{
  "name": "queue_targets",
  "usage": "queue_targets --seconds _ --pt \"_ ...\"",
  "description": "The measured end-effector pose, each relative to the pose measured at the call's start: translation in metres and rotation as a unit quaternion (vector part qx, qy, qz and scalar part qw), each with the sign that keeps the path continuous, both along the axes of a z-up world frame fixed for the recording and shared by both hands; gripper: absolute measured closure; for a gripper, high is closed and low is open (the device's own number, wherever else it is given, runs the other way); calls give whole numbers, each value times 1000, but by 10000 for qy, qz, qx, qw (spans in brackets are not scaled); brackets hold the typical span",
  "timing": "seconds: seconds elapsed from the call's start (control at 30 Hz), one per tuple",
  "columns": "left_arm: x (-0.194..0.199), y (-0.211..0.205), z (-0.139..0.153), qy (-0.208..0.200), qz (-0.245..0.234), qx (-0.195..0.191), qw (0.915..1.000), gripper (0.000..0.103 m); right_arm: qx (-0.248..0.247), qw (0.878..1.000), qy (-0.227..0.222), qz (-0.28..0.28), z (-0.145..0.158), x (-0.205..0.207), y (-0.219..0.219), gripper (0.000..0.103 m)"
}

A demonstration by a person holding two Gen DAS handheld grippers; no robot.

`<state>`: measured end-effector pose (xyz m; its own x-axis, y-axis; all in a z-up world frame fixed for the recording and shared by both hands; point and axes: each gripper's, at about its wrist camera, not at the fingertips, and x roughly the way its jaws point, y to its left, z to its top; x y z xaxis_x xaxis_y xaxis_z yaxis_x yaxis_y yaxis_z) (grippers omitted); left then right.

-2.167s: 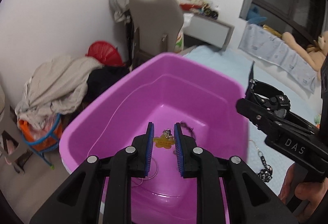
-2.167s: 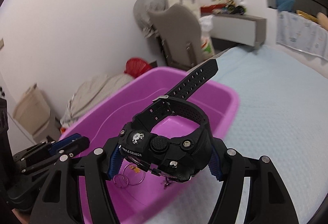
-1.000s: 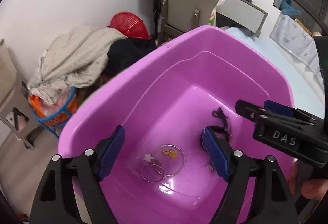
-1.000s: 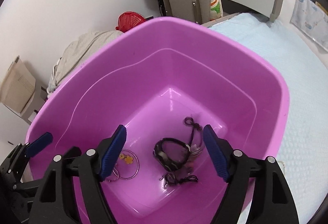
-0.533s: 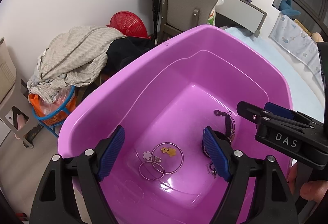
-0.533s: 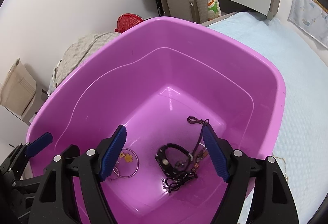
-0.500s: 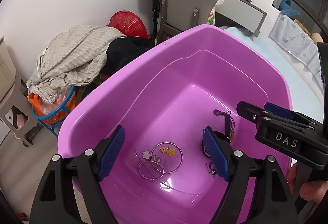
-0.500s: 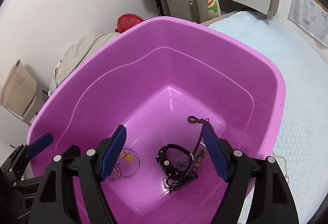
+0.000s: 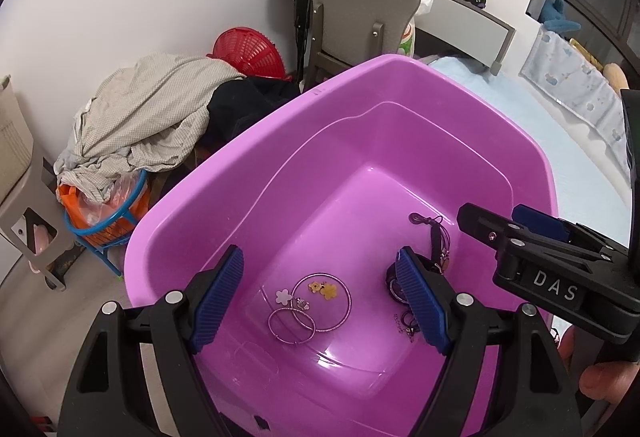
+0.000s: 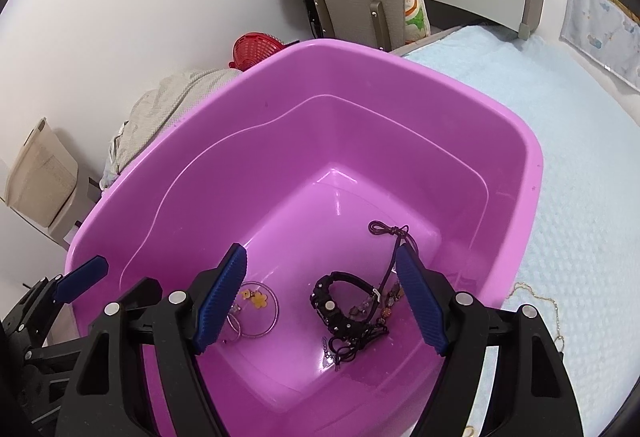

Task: Organize jewelry
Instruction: 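Open right tool dropping the watch while left tool releases the charm into the tub, then move both open tools from the tub back over the ring and lanyard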

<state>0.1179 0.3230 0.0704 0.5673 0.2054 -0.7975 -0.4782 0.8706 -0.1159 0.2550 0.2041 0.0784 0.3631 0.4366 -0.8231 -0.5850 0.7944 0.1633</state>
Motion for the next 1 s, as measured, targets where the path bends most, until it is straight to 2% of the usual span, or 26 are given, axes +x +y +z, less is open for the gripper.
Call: queue_targets --seconds 0.5,0.9,1.0 --pt "-21 -15 17 -157 -42 213 9996 26 84 9996 -248 -66 16 -21 -20 29" --pt "-44 -37 33 -299 -134 410 9986 25 231 9984 -434 -263 30 -45 -54 29" --pt "-52 -44 36 -326 -187 427 9984 22 247 9979 -495 -337 32 -52 -64 29"
